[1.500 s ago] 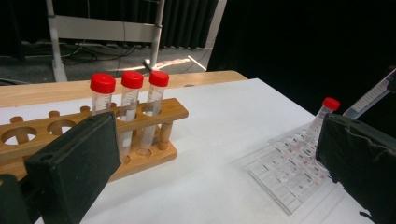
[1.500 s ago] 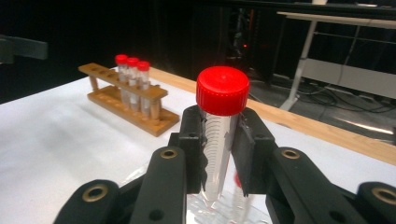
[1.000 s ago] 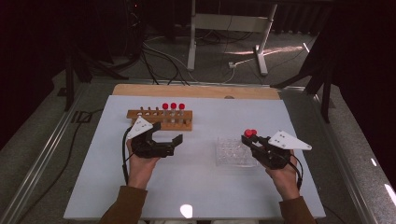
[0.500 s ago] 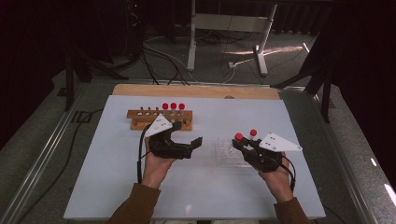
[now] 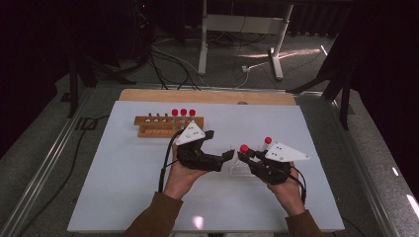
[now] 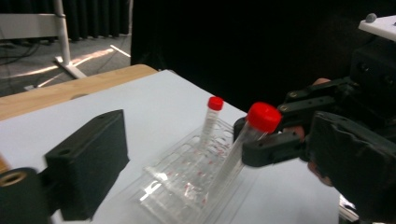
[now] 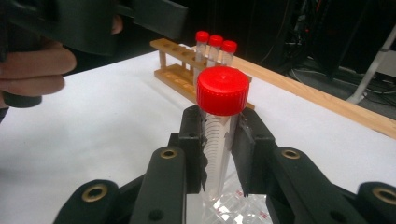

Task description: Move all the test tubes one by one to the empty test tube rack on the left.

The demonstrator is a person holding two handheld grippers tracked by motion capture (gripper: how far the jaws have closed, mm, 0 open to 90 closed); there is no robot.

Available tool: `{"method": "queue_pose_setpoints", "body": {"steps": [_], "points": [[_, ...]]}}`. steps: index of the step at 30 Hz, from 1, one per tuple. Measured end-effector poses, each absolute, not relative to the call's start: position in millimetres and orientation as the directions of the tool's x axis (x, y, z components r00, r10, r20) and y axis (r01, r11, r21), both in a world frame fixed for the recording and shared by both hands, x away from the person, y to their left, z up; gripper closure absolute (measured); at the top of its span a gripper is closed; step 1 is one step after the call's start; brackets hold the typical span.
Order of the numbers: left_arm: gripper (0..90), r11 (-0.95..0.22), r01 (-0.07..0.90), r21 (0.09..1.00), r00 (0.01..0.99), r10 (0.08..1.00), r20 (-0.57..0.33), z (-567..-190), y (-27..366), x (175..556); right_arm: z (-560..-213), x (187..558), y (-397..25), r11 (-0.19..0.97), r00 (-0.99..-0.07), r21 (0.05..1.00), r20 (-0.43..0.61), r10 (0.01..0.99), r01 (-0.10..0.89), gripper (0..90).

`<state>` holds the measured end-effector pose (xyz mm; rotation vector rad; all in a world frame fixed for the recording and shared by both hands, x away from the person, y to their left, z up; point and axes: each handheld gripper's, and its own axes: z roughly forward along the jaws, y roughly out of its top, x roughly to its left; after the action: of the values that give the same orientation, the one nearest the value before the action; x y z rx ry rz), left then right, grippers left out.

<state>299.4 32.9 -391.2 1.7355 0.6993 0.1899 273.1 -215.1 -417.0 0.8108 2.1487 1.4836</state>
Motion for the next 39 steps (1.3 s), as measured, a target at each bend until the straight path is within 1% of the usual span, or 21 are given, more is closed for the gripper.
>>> {"method": "queue_pose_setpoints", "body": {"steps": [3, 4, 7, 12, 14, 18, 19, 23, 26, 33, 36, 39], "points": [[17.2, -0.134, 0.349, 0.927, 0.814, 0.534, -0.23, -393, 24, 300, -417, 272, -212, 0.269, -0.756, 0.934, 0.002, 0.654, 0.235, 74.1], [17.8, -0.141, 0.347, 0.927, 0.818, 0.53, -0.225, -393, 22, 300, -417, 272, -212, 0.272, -0.759, 0.933, 0.0, 0.652, 0.233, 74.1], [27.3, -0.157, 0.341, 0.927, 0.83, 0.513, -0.219, -395, 14, 300, -417, 272, -210, 0.277, -0.766, 0.932, 0.001, 0.643, 0.234, 74.1], [48.4, -0.182, 0.336, 0.924, 0.843, 0.495, -0.209, -398, 3, 299, -417, 272, -209, 0.276, -0.771, 0.932, 0.006, 0.637, 0.235, 74.0], [56.3, -0.171, 0.336, 0.926, 0.845, 0.49, -0.216, -398, 2, 299, -417, 272, -209, 0.276, -0.772, 0.932, 0.006, 0.636, 0.235, 74.1], [68.1, -0.16, 0.321, 0.933, 0.852, 0.478, -0.211, -398, 2, 298, -418, 273, -210, 0.27, -0.77, 0.933, 0.011, 0.638, 0.237, 74.0], [69.6, -0.162, 0.32, 0.933, 0.851, 0.482, -0.208, -397, 2, 297, -418, 273, -211, 0.271, -0.77, 0.933, 0.011, 0.638, 0.237, 74.0], [70.6, -0.157, 0.323, 0.933, 0.848, 0.486, -0.212, -397, 3, 297, -418, 273, -211, 0.268, -0.771, 0.934, 0.013, 0.637, 0.237, 73.2], [71.0, -0.15, 0.322, 0.935, 0.844, 0.493, -0.212, -395, 4, 298, -419, 272, -211, 0.275, -0.778, 0.933, 0.007, 0.628, 0.231, 68.8], [71.1, -0.135, 0.328, 0.935, 0.83, 0.513, -0.217, -392, 10, 300, -419, 274, -212, 0.27, -0.786, 0.932, 0.026, 0.617, 0.243, 47.3], [71.1, -0.124, 0.332, 0.935, 0.824, 0.521, -0.223, -391, 13, 301, -421, 276, -212, 0.273, -0.787, 0.928, 0.035, 0.616, 0.255, 35.8], [71.1, -0.115, 0.336, 0.935, 0.819, 0.526, -0.229, -390, 16, 303, -421, 276, -211, 0.269, -0.77, 0.926, 0.036, 0.637, 0.265, 23.2]]}}
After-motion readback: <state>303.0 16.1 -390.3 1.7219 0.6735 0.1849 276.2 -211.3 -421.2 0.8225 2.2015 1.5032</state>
